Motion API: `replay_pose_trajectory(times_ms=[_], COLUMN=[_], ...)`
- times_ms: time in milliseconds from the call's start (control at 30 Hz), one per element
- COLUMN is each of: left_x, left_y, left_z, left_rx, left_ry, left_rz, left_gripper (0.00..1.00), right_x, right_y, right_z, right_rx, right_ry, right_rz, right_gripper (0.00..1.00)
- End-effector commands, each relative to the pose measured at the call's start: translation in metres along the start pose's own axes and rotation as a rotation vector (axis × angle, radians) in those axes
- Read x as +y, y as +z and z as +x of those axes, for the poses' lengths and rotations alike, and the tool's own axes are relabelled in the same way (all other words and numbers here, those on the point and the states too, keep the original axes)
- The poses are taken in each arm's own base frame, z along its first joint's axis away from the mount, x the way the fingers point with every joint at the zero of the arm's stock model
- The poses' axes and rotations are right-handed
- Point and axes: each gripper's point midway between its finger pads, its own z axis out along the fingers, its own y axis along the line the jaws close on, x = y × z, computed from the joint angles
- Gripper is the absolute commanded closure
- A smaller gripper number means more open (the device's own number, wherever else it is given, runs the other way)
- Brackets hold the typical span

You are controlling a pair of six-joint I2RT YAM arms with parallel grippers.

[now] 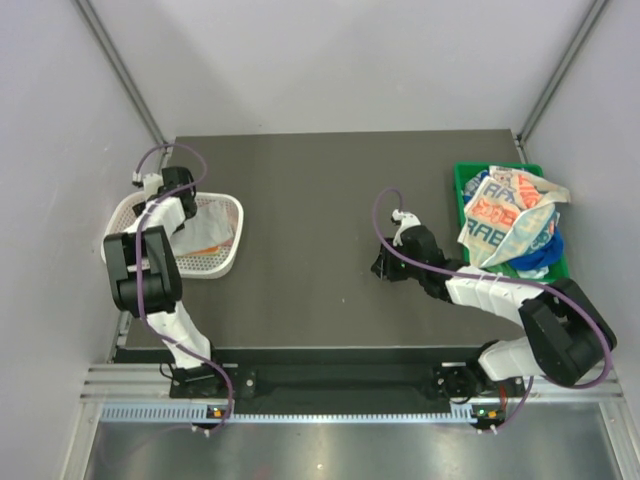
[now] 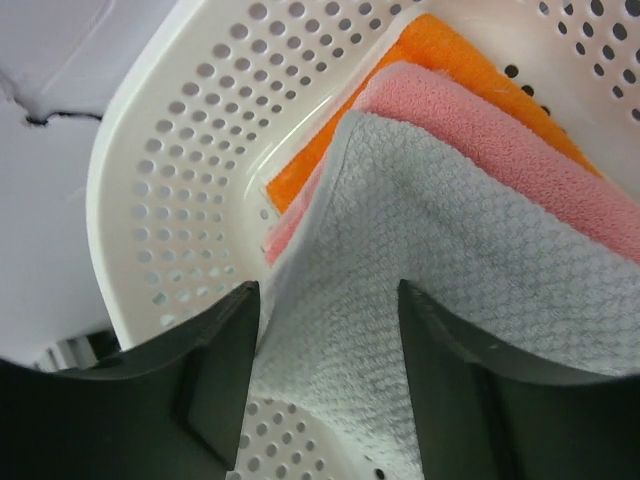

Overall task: Fold and stack the towels
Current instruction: Neatly place the folded towel into the bin, then grab crumpled towel

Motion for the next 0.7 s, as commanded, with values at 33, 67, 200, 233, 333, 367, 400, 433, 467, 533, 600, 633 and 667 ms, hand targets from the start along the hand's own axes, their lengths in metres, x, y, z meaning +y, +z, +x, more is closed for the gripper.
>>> replay_pose_trajectory(times_ms=[33,67,200,233,333,367,400,433,467,533,600,633,667], left_x=[0.002,0.004,0.01,0.01,0.005,0.002,-0.001,-0.014,-0.02,-0.049,-0.076,-0.086,-0.094], left_y=[-0.017,-0.019,-0.035,-0.039,-0.061,-0.071,-0.079,-0.094,-0.107,-0.145,-0.187,-0.201,-0.218], left_z=[-0.028,-0.03,-0.044,-0.046,-0.052,-0.054,-0.054,-0.05,-0.049,-0.038,-0.025,-0.018,-0.013], left_rx=[-0.048,-0.054,-0.082,-0.086,-0.123,-0.133,-0.144,-0.159,-0.17,-0.203,-0.217,-0.214,-0.218], left_ry=[-0.135,-0.143,-0.204,-0.216,-0.236,-0.245,-0.238,-0.213,-0.212,-0.16,-0.116,-0.095,-0.079], left_rz=[0.046,0.046,0.083,0.096,0.142,0.181,0.195,0.233,0.269,0.367,0.5,0.554,0.614], left_gripper=[0.32,0.29,0.27,0.26,0.25,0.25,0.26,0.25,0.25,0.25,0.26,0.26,0.27], right_x=[0.011,0.011,0.012,0.012,0.014,0.014,0.015,0.014,0.015,0.012,0.012,0.004,0.005], right_y=[0.0,-0.001,-0.003,-0.004,-0.008,-0.009,-0.01,-0.013,-0.015,-0.02,-0.03,-0.035,-0.042], right_z=[-0.021,-0.022,-0.024,-0.025,-0.031,-0.034,-0.036,-0.041,-0.046,-0.059,-0.078,-0.085,-0.103], right_rx=[-0.07,-0.074,-0.085,-0.09,-0.108,-0.112,-0.116,-0.133,-0.134,-0.165,-0.193,-0.209,-0.243], right_ry=[-0.025,-0.023,-0.028,-0.029,-0.031,-0.029,-0.029,-0.027,-0.026,-0.024,-0.033,-0.032,-0.038], right_rz=[-0.043,-0.043,-0.047,-0.049,-0.046,-0.042,-0.04,-0.031,-0.021,0.02,0.058,0.112,0.132], right_gripper=[0.67,0.67,0.67,0.66,0.66,0.66,0.67,0.66,0.66,0.66,0.66,0.66,0.64])
